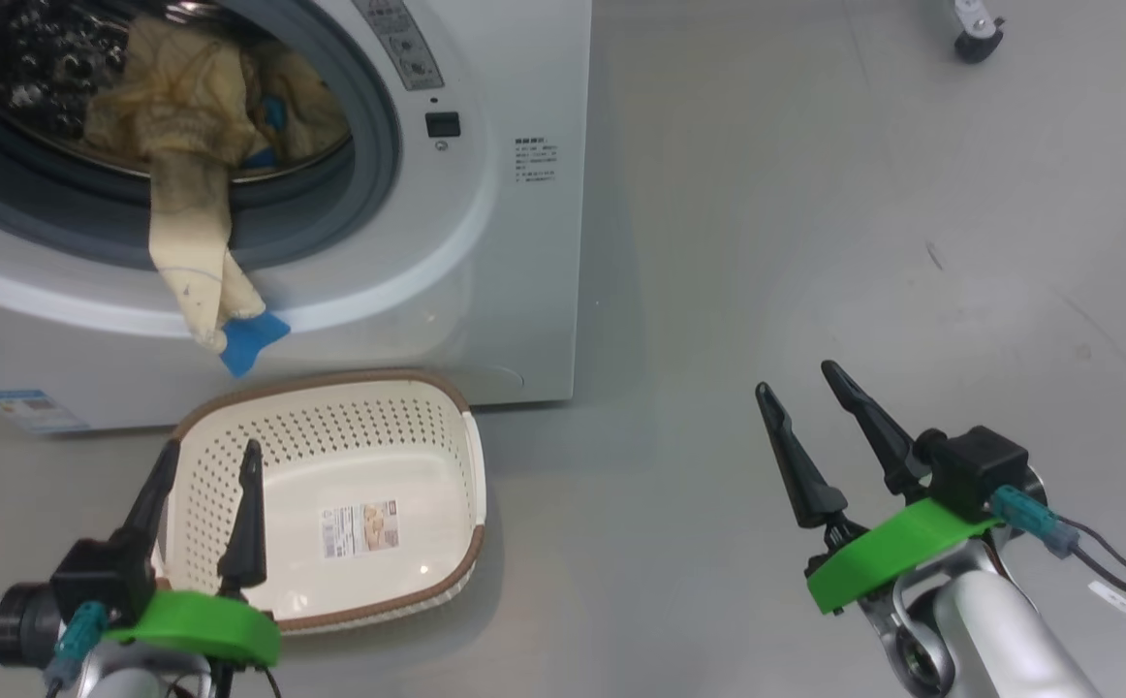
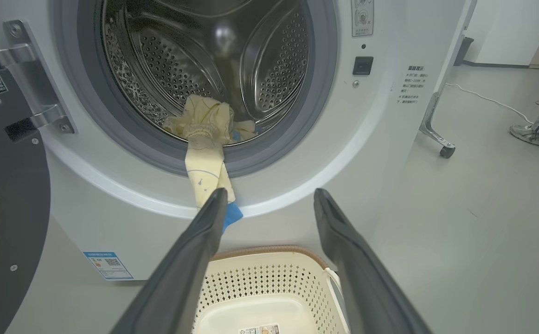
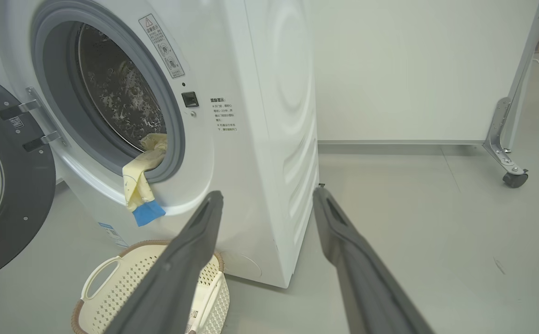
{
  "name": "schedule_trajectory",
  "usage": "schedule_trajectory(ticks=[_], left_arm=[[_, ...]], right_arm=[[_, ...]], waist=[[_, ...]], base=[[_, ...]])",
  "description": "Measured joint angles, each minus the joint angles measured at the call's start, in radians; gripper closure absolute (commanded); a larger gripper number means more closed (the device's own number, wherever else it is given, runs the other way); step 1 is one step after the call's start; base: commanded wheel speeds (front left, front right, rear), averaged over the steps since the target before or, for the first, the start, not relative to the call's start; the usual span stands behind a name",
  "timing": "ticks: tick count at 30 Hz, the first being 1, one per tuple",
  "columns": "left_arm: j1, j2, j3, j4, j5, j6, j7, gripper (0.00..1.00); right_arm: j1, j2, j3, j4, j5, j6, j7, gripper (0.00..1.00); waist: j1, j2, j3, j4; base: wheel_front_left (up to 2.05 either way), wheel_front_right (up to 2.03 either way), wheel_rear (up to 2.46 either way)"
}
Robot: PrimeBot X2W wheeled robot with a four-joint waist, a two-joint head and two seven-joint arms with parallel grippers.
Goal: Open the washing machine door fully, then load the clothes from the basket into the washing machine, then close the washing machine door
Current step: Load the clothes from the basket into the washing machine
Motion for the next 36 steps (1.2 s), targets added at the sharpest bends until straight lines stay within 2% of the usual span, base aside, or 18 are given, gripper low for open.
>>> schedule_trajectory(ticks=[8,20,28,36], left_arm=[[-0.205,0.005,0.032,0.13,-0.045,-0.016,0.0,0.0],[-0.563,0.067,0.057,0.403,-0.062,-0.035,0.0,0.0],[-0.744,0.118,0.06,0.577,-0.091,-0.052,0.004,0.0],[-0.868,0.13,0.064,0.745,-0.114,-0.055,0.018,0.0]], right_arm=[[-0.068,0.0,-0.012,-0.025,-0.02,0.0,0.0,0.0],[-0.152,0.0,-0.016,-0.06,-0.035,0.0,0.0,0.0],[-0.184,0.0,-0.015,-0.071,-0.035,0.0,0.0,0.0],[-0.199,0.0,-0.008,-0.079,-0.023,0.0,0.0,0.0]], waist=[[0.0002,0.0,0.157,-0.006],[0.0003,-0.0001,0.369,-0.032],[0.0001,-0.0001,0.45,-0.065],[0.0,-0.0001,0.487,-0.093]], base=[[0.0,0.0,0.0],[0.0,0.0,0.0],[0.0,0.0,0.0],[0.0,0.0,0.0]])
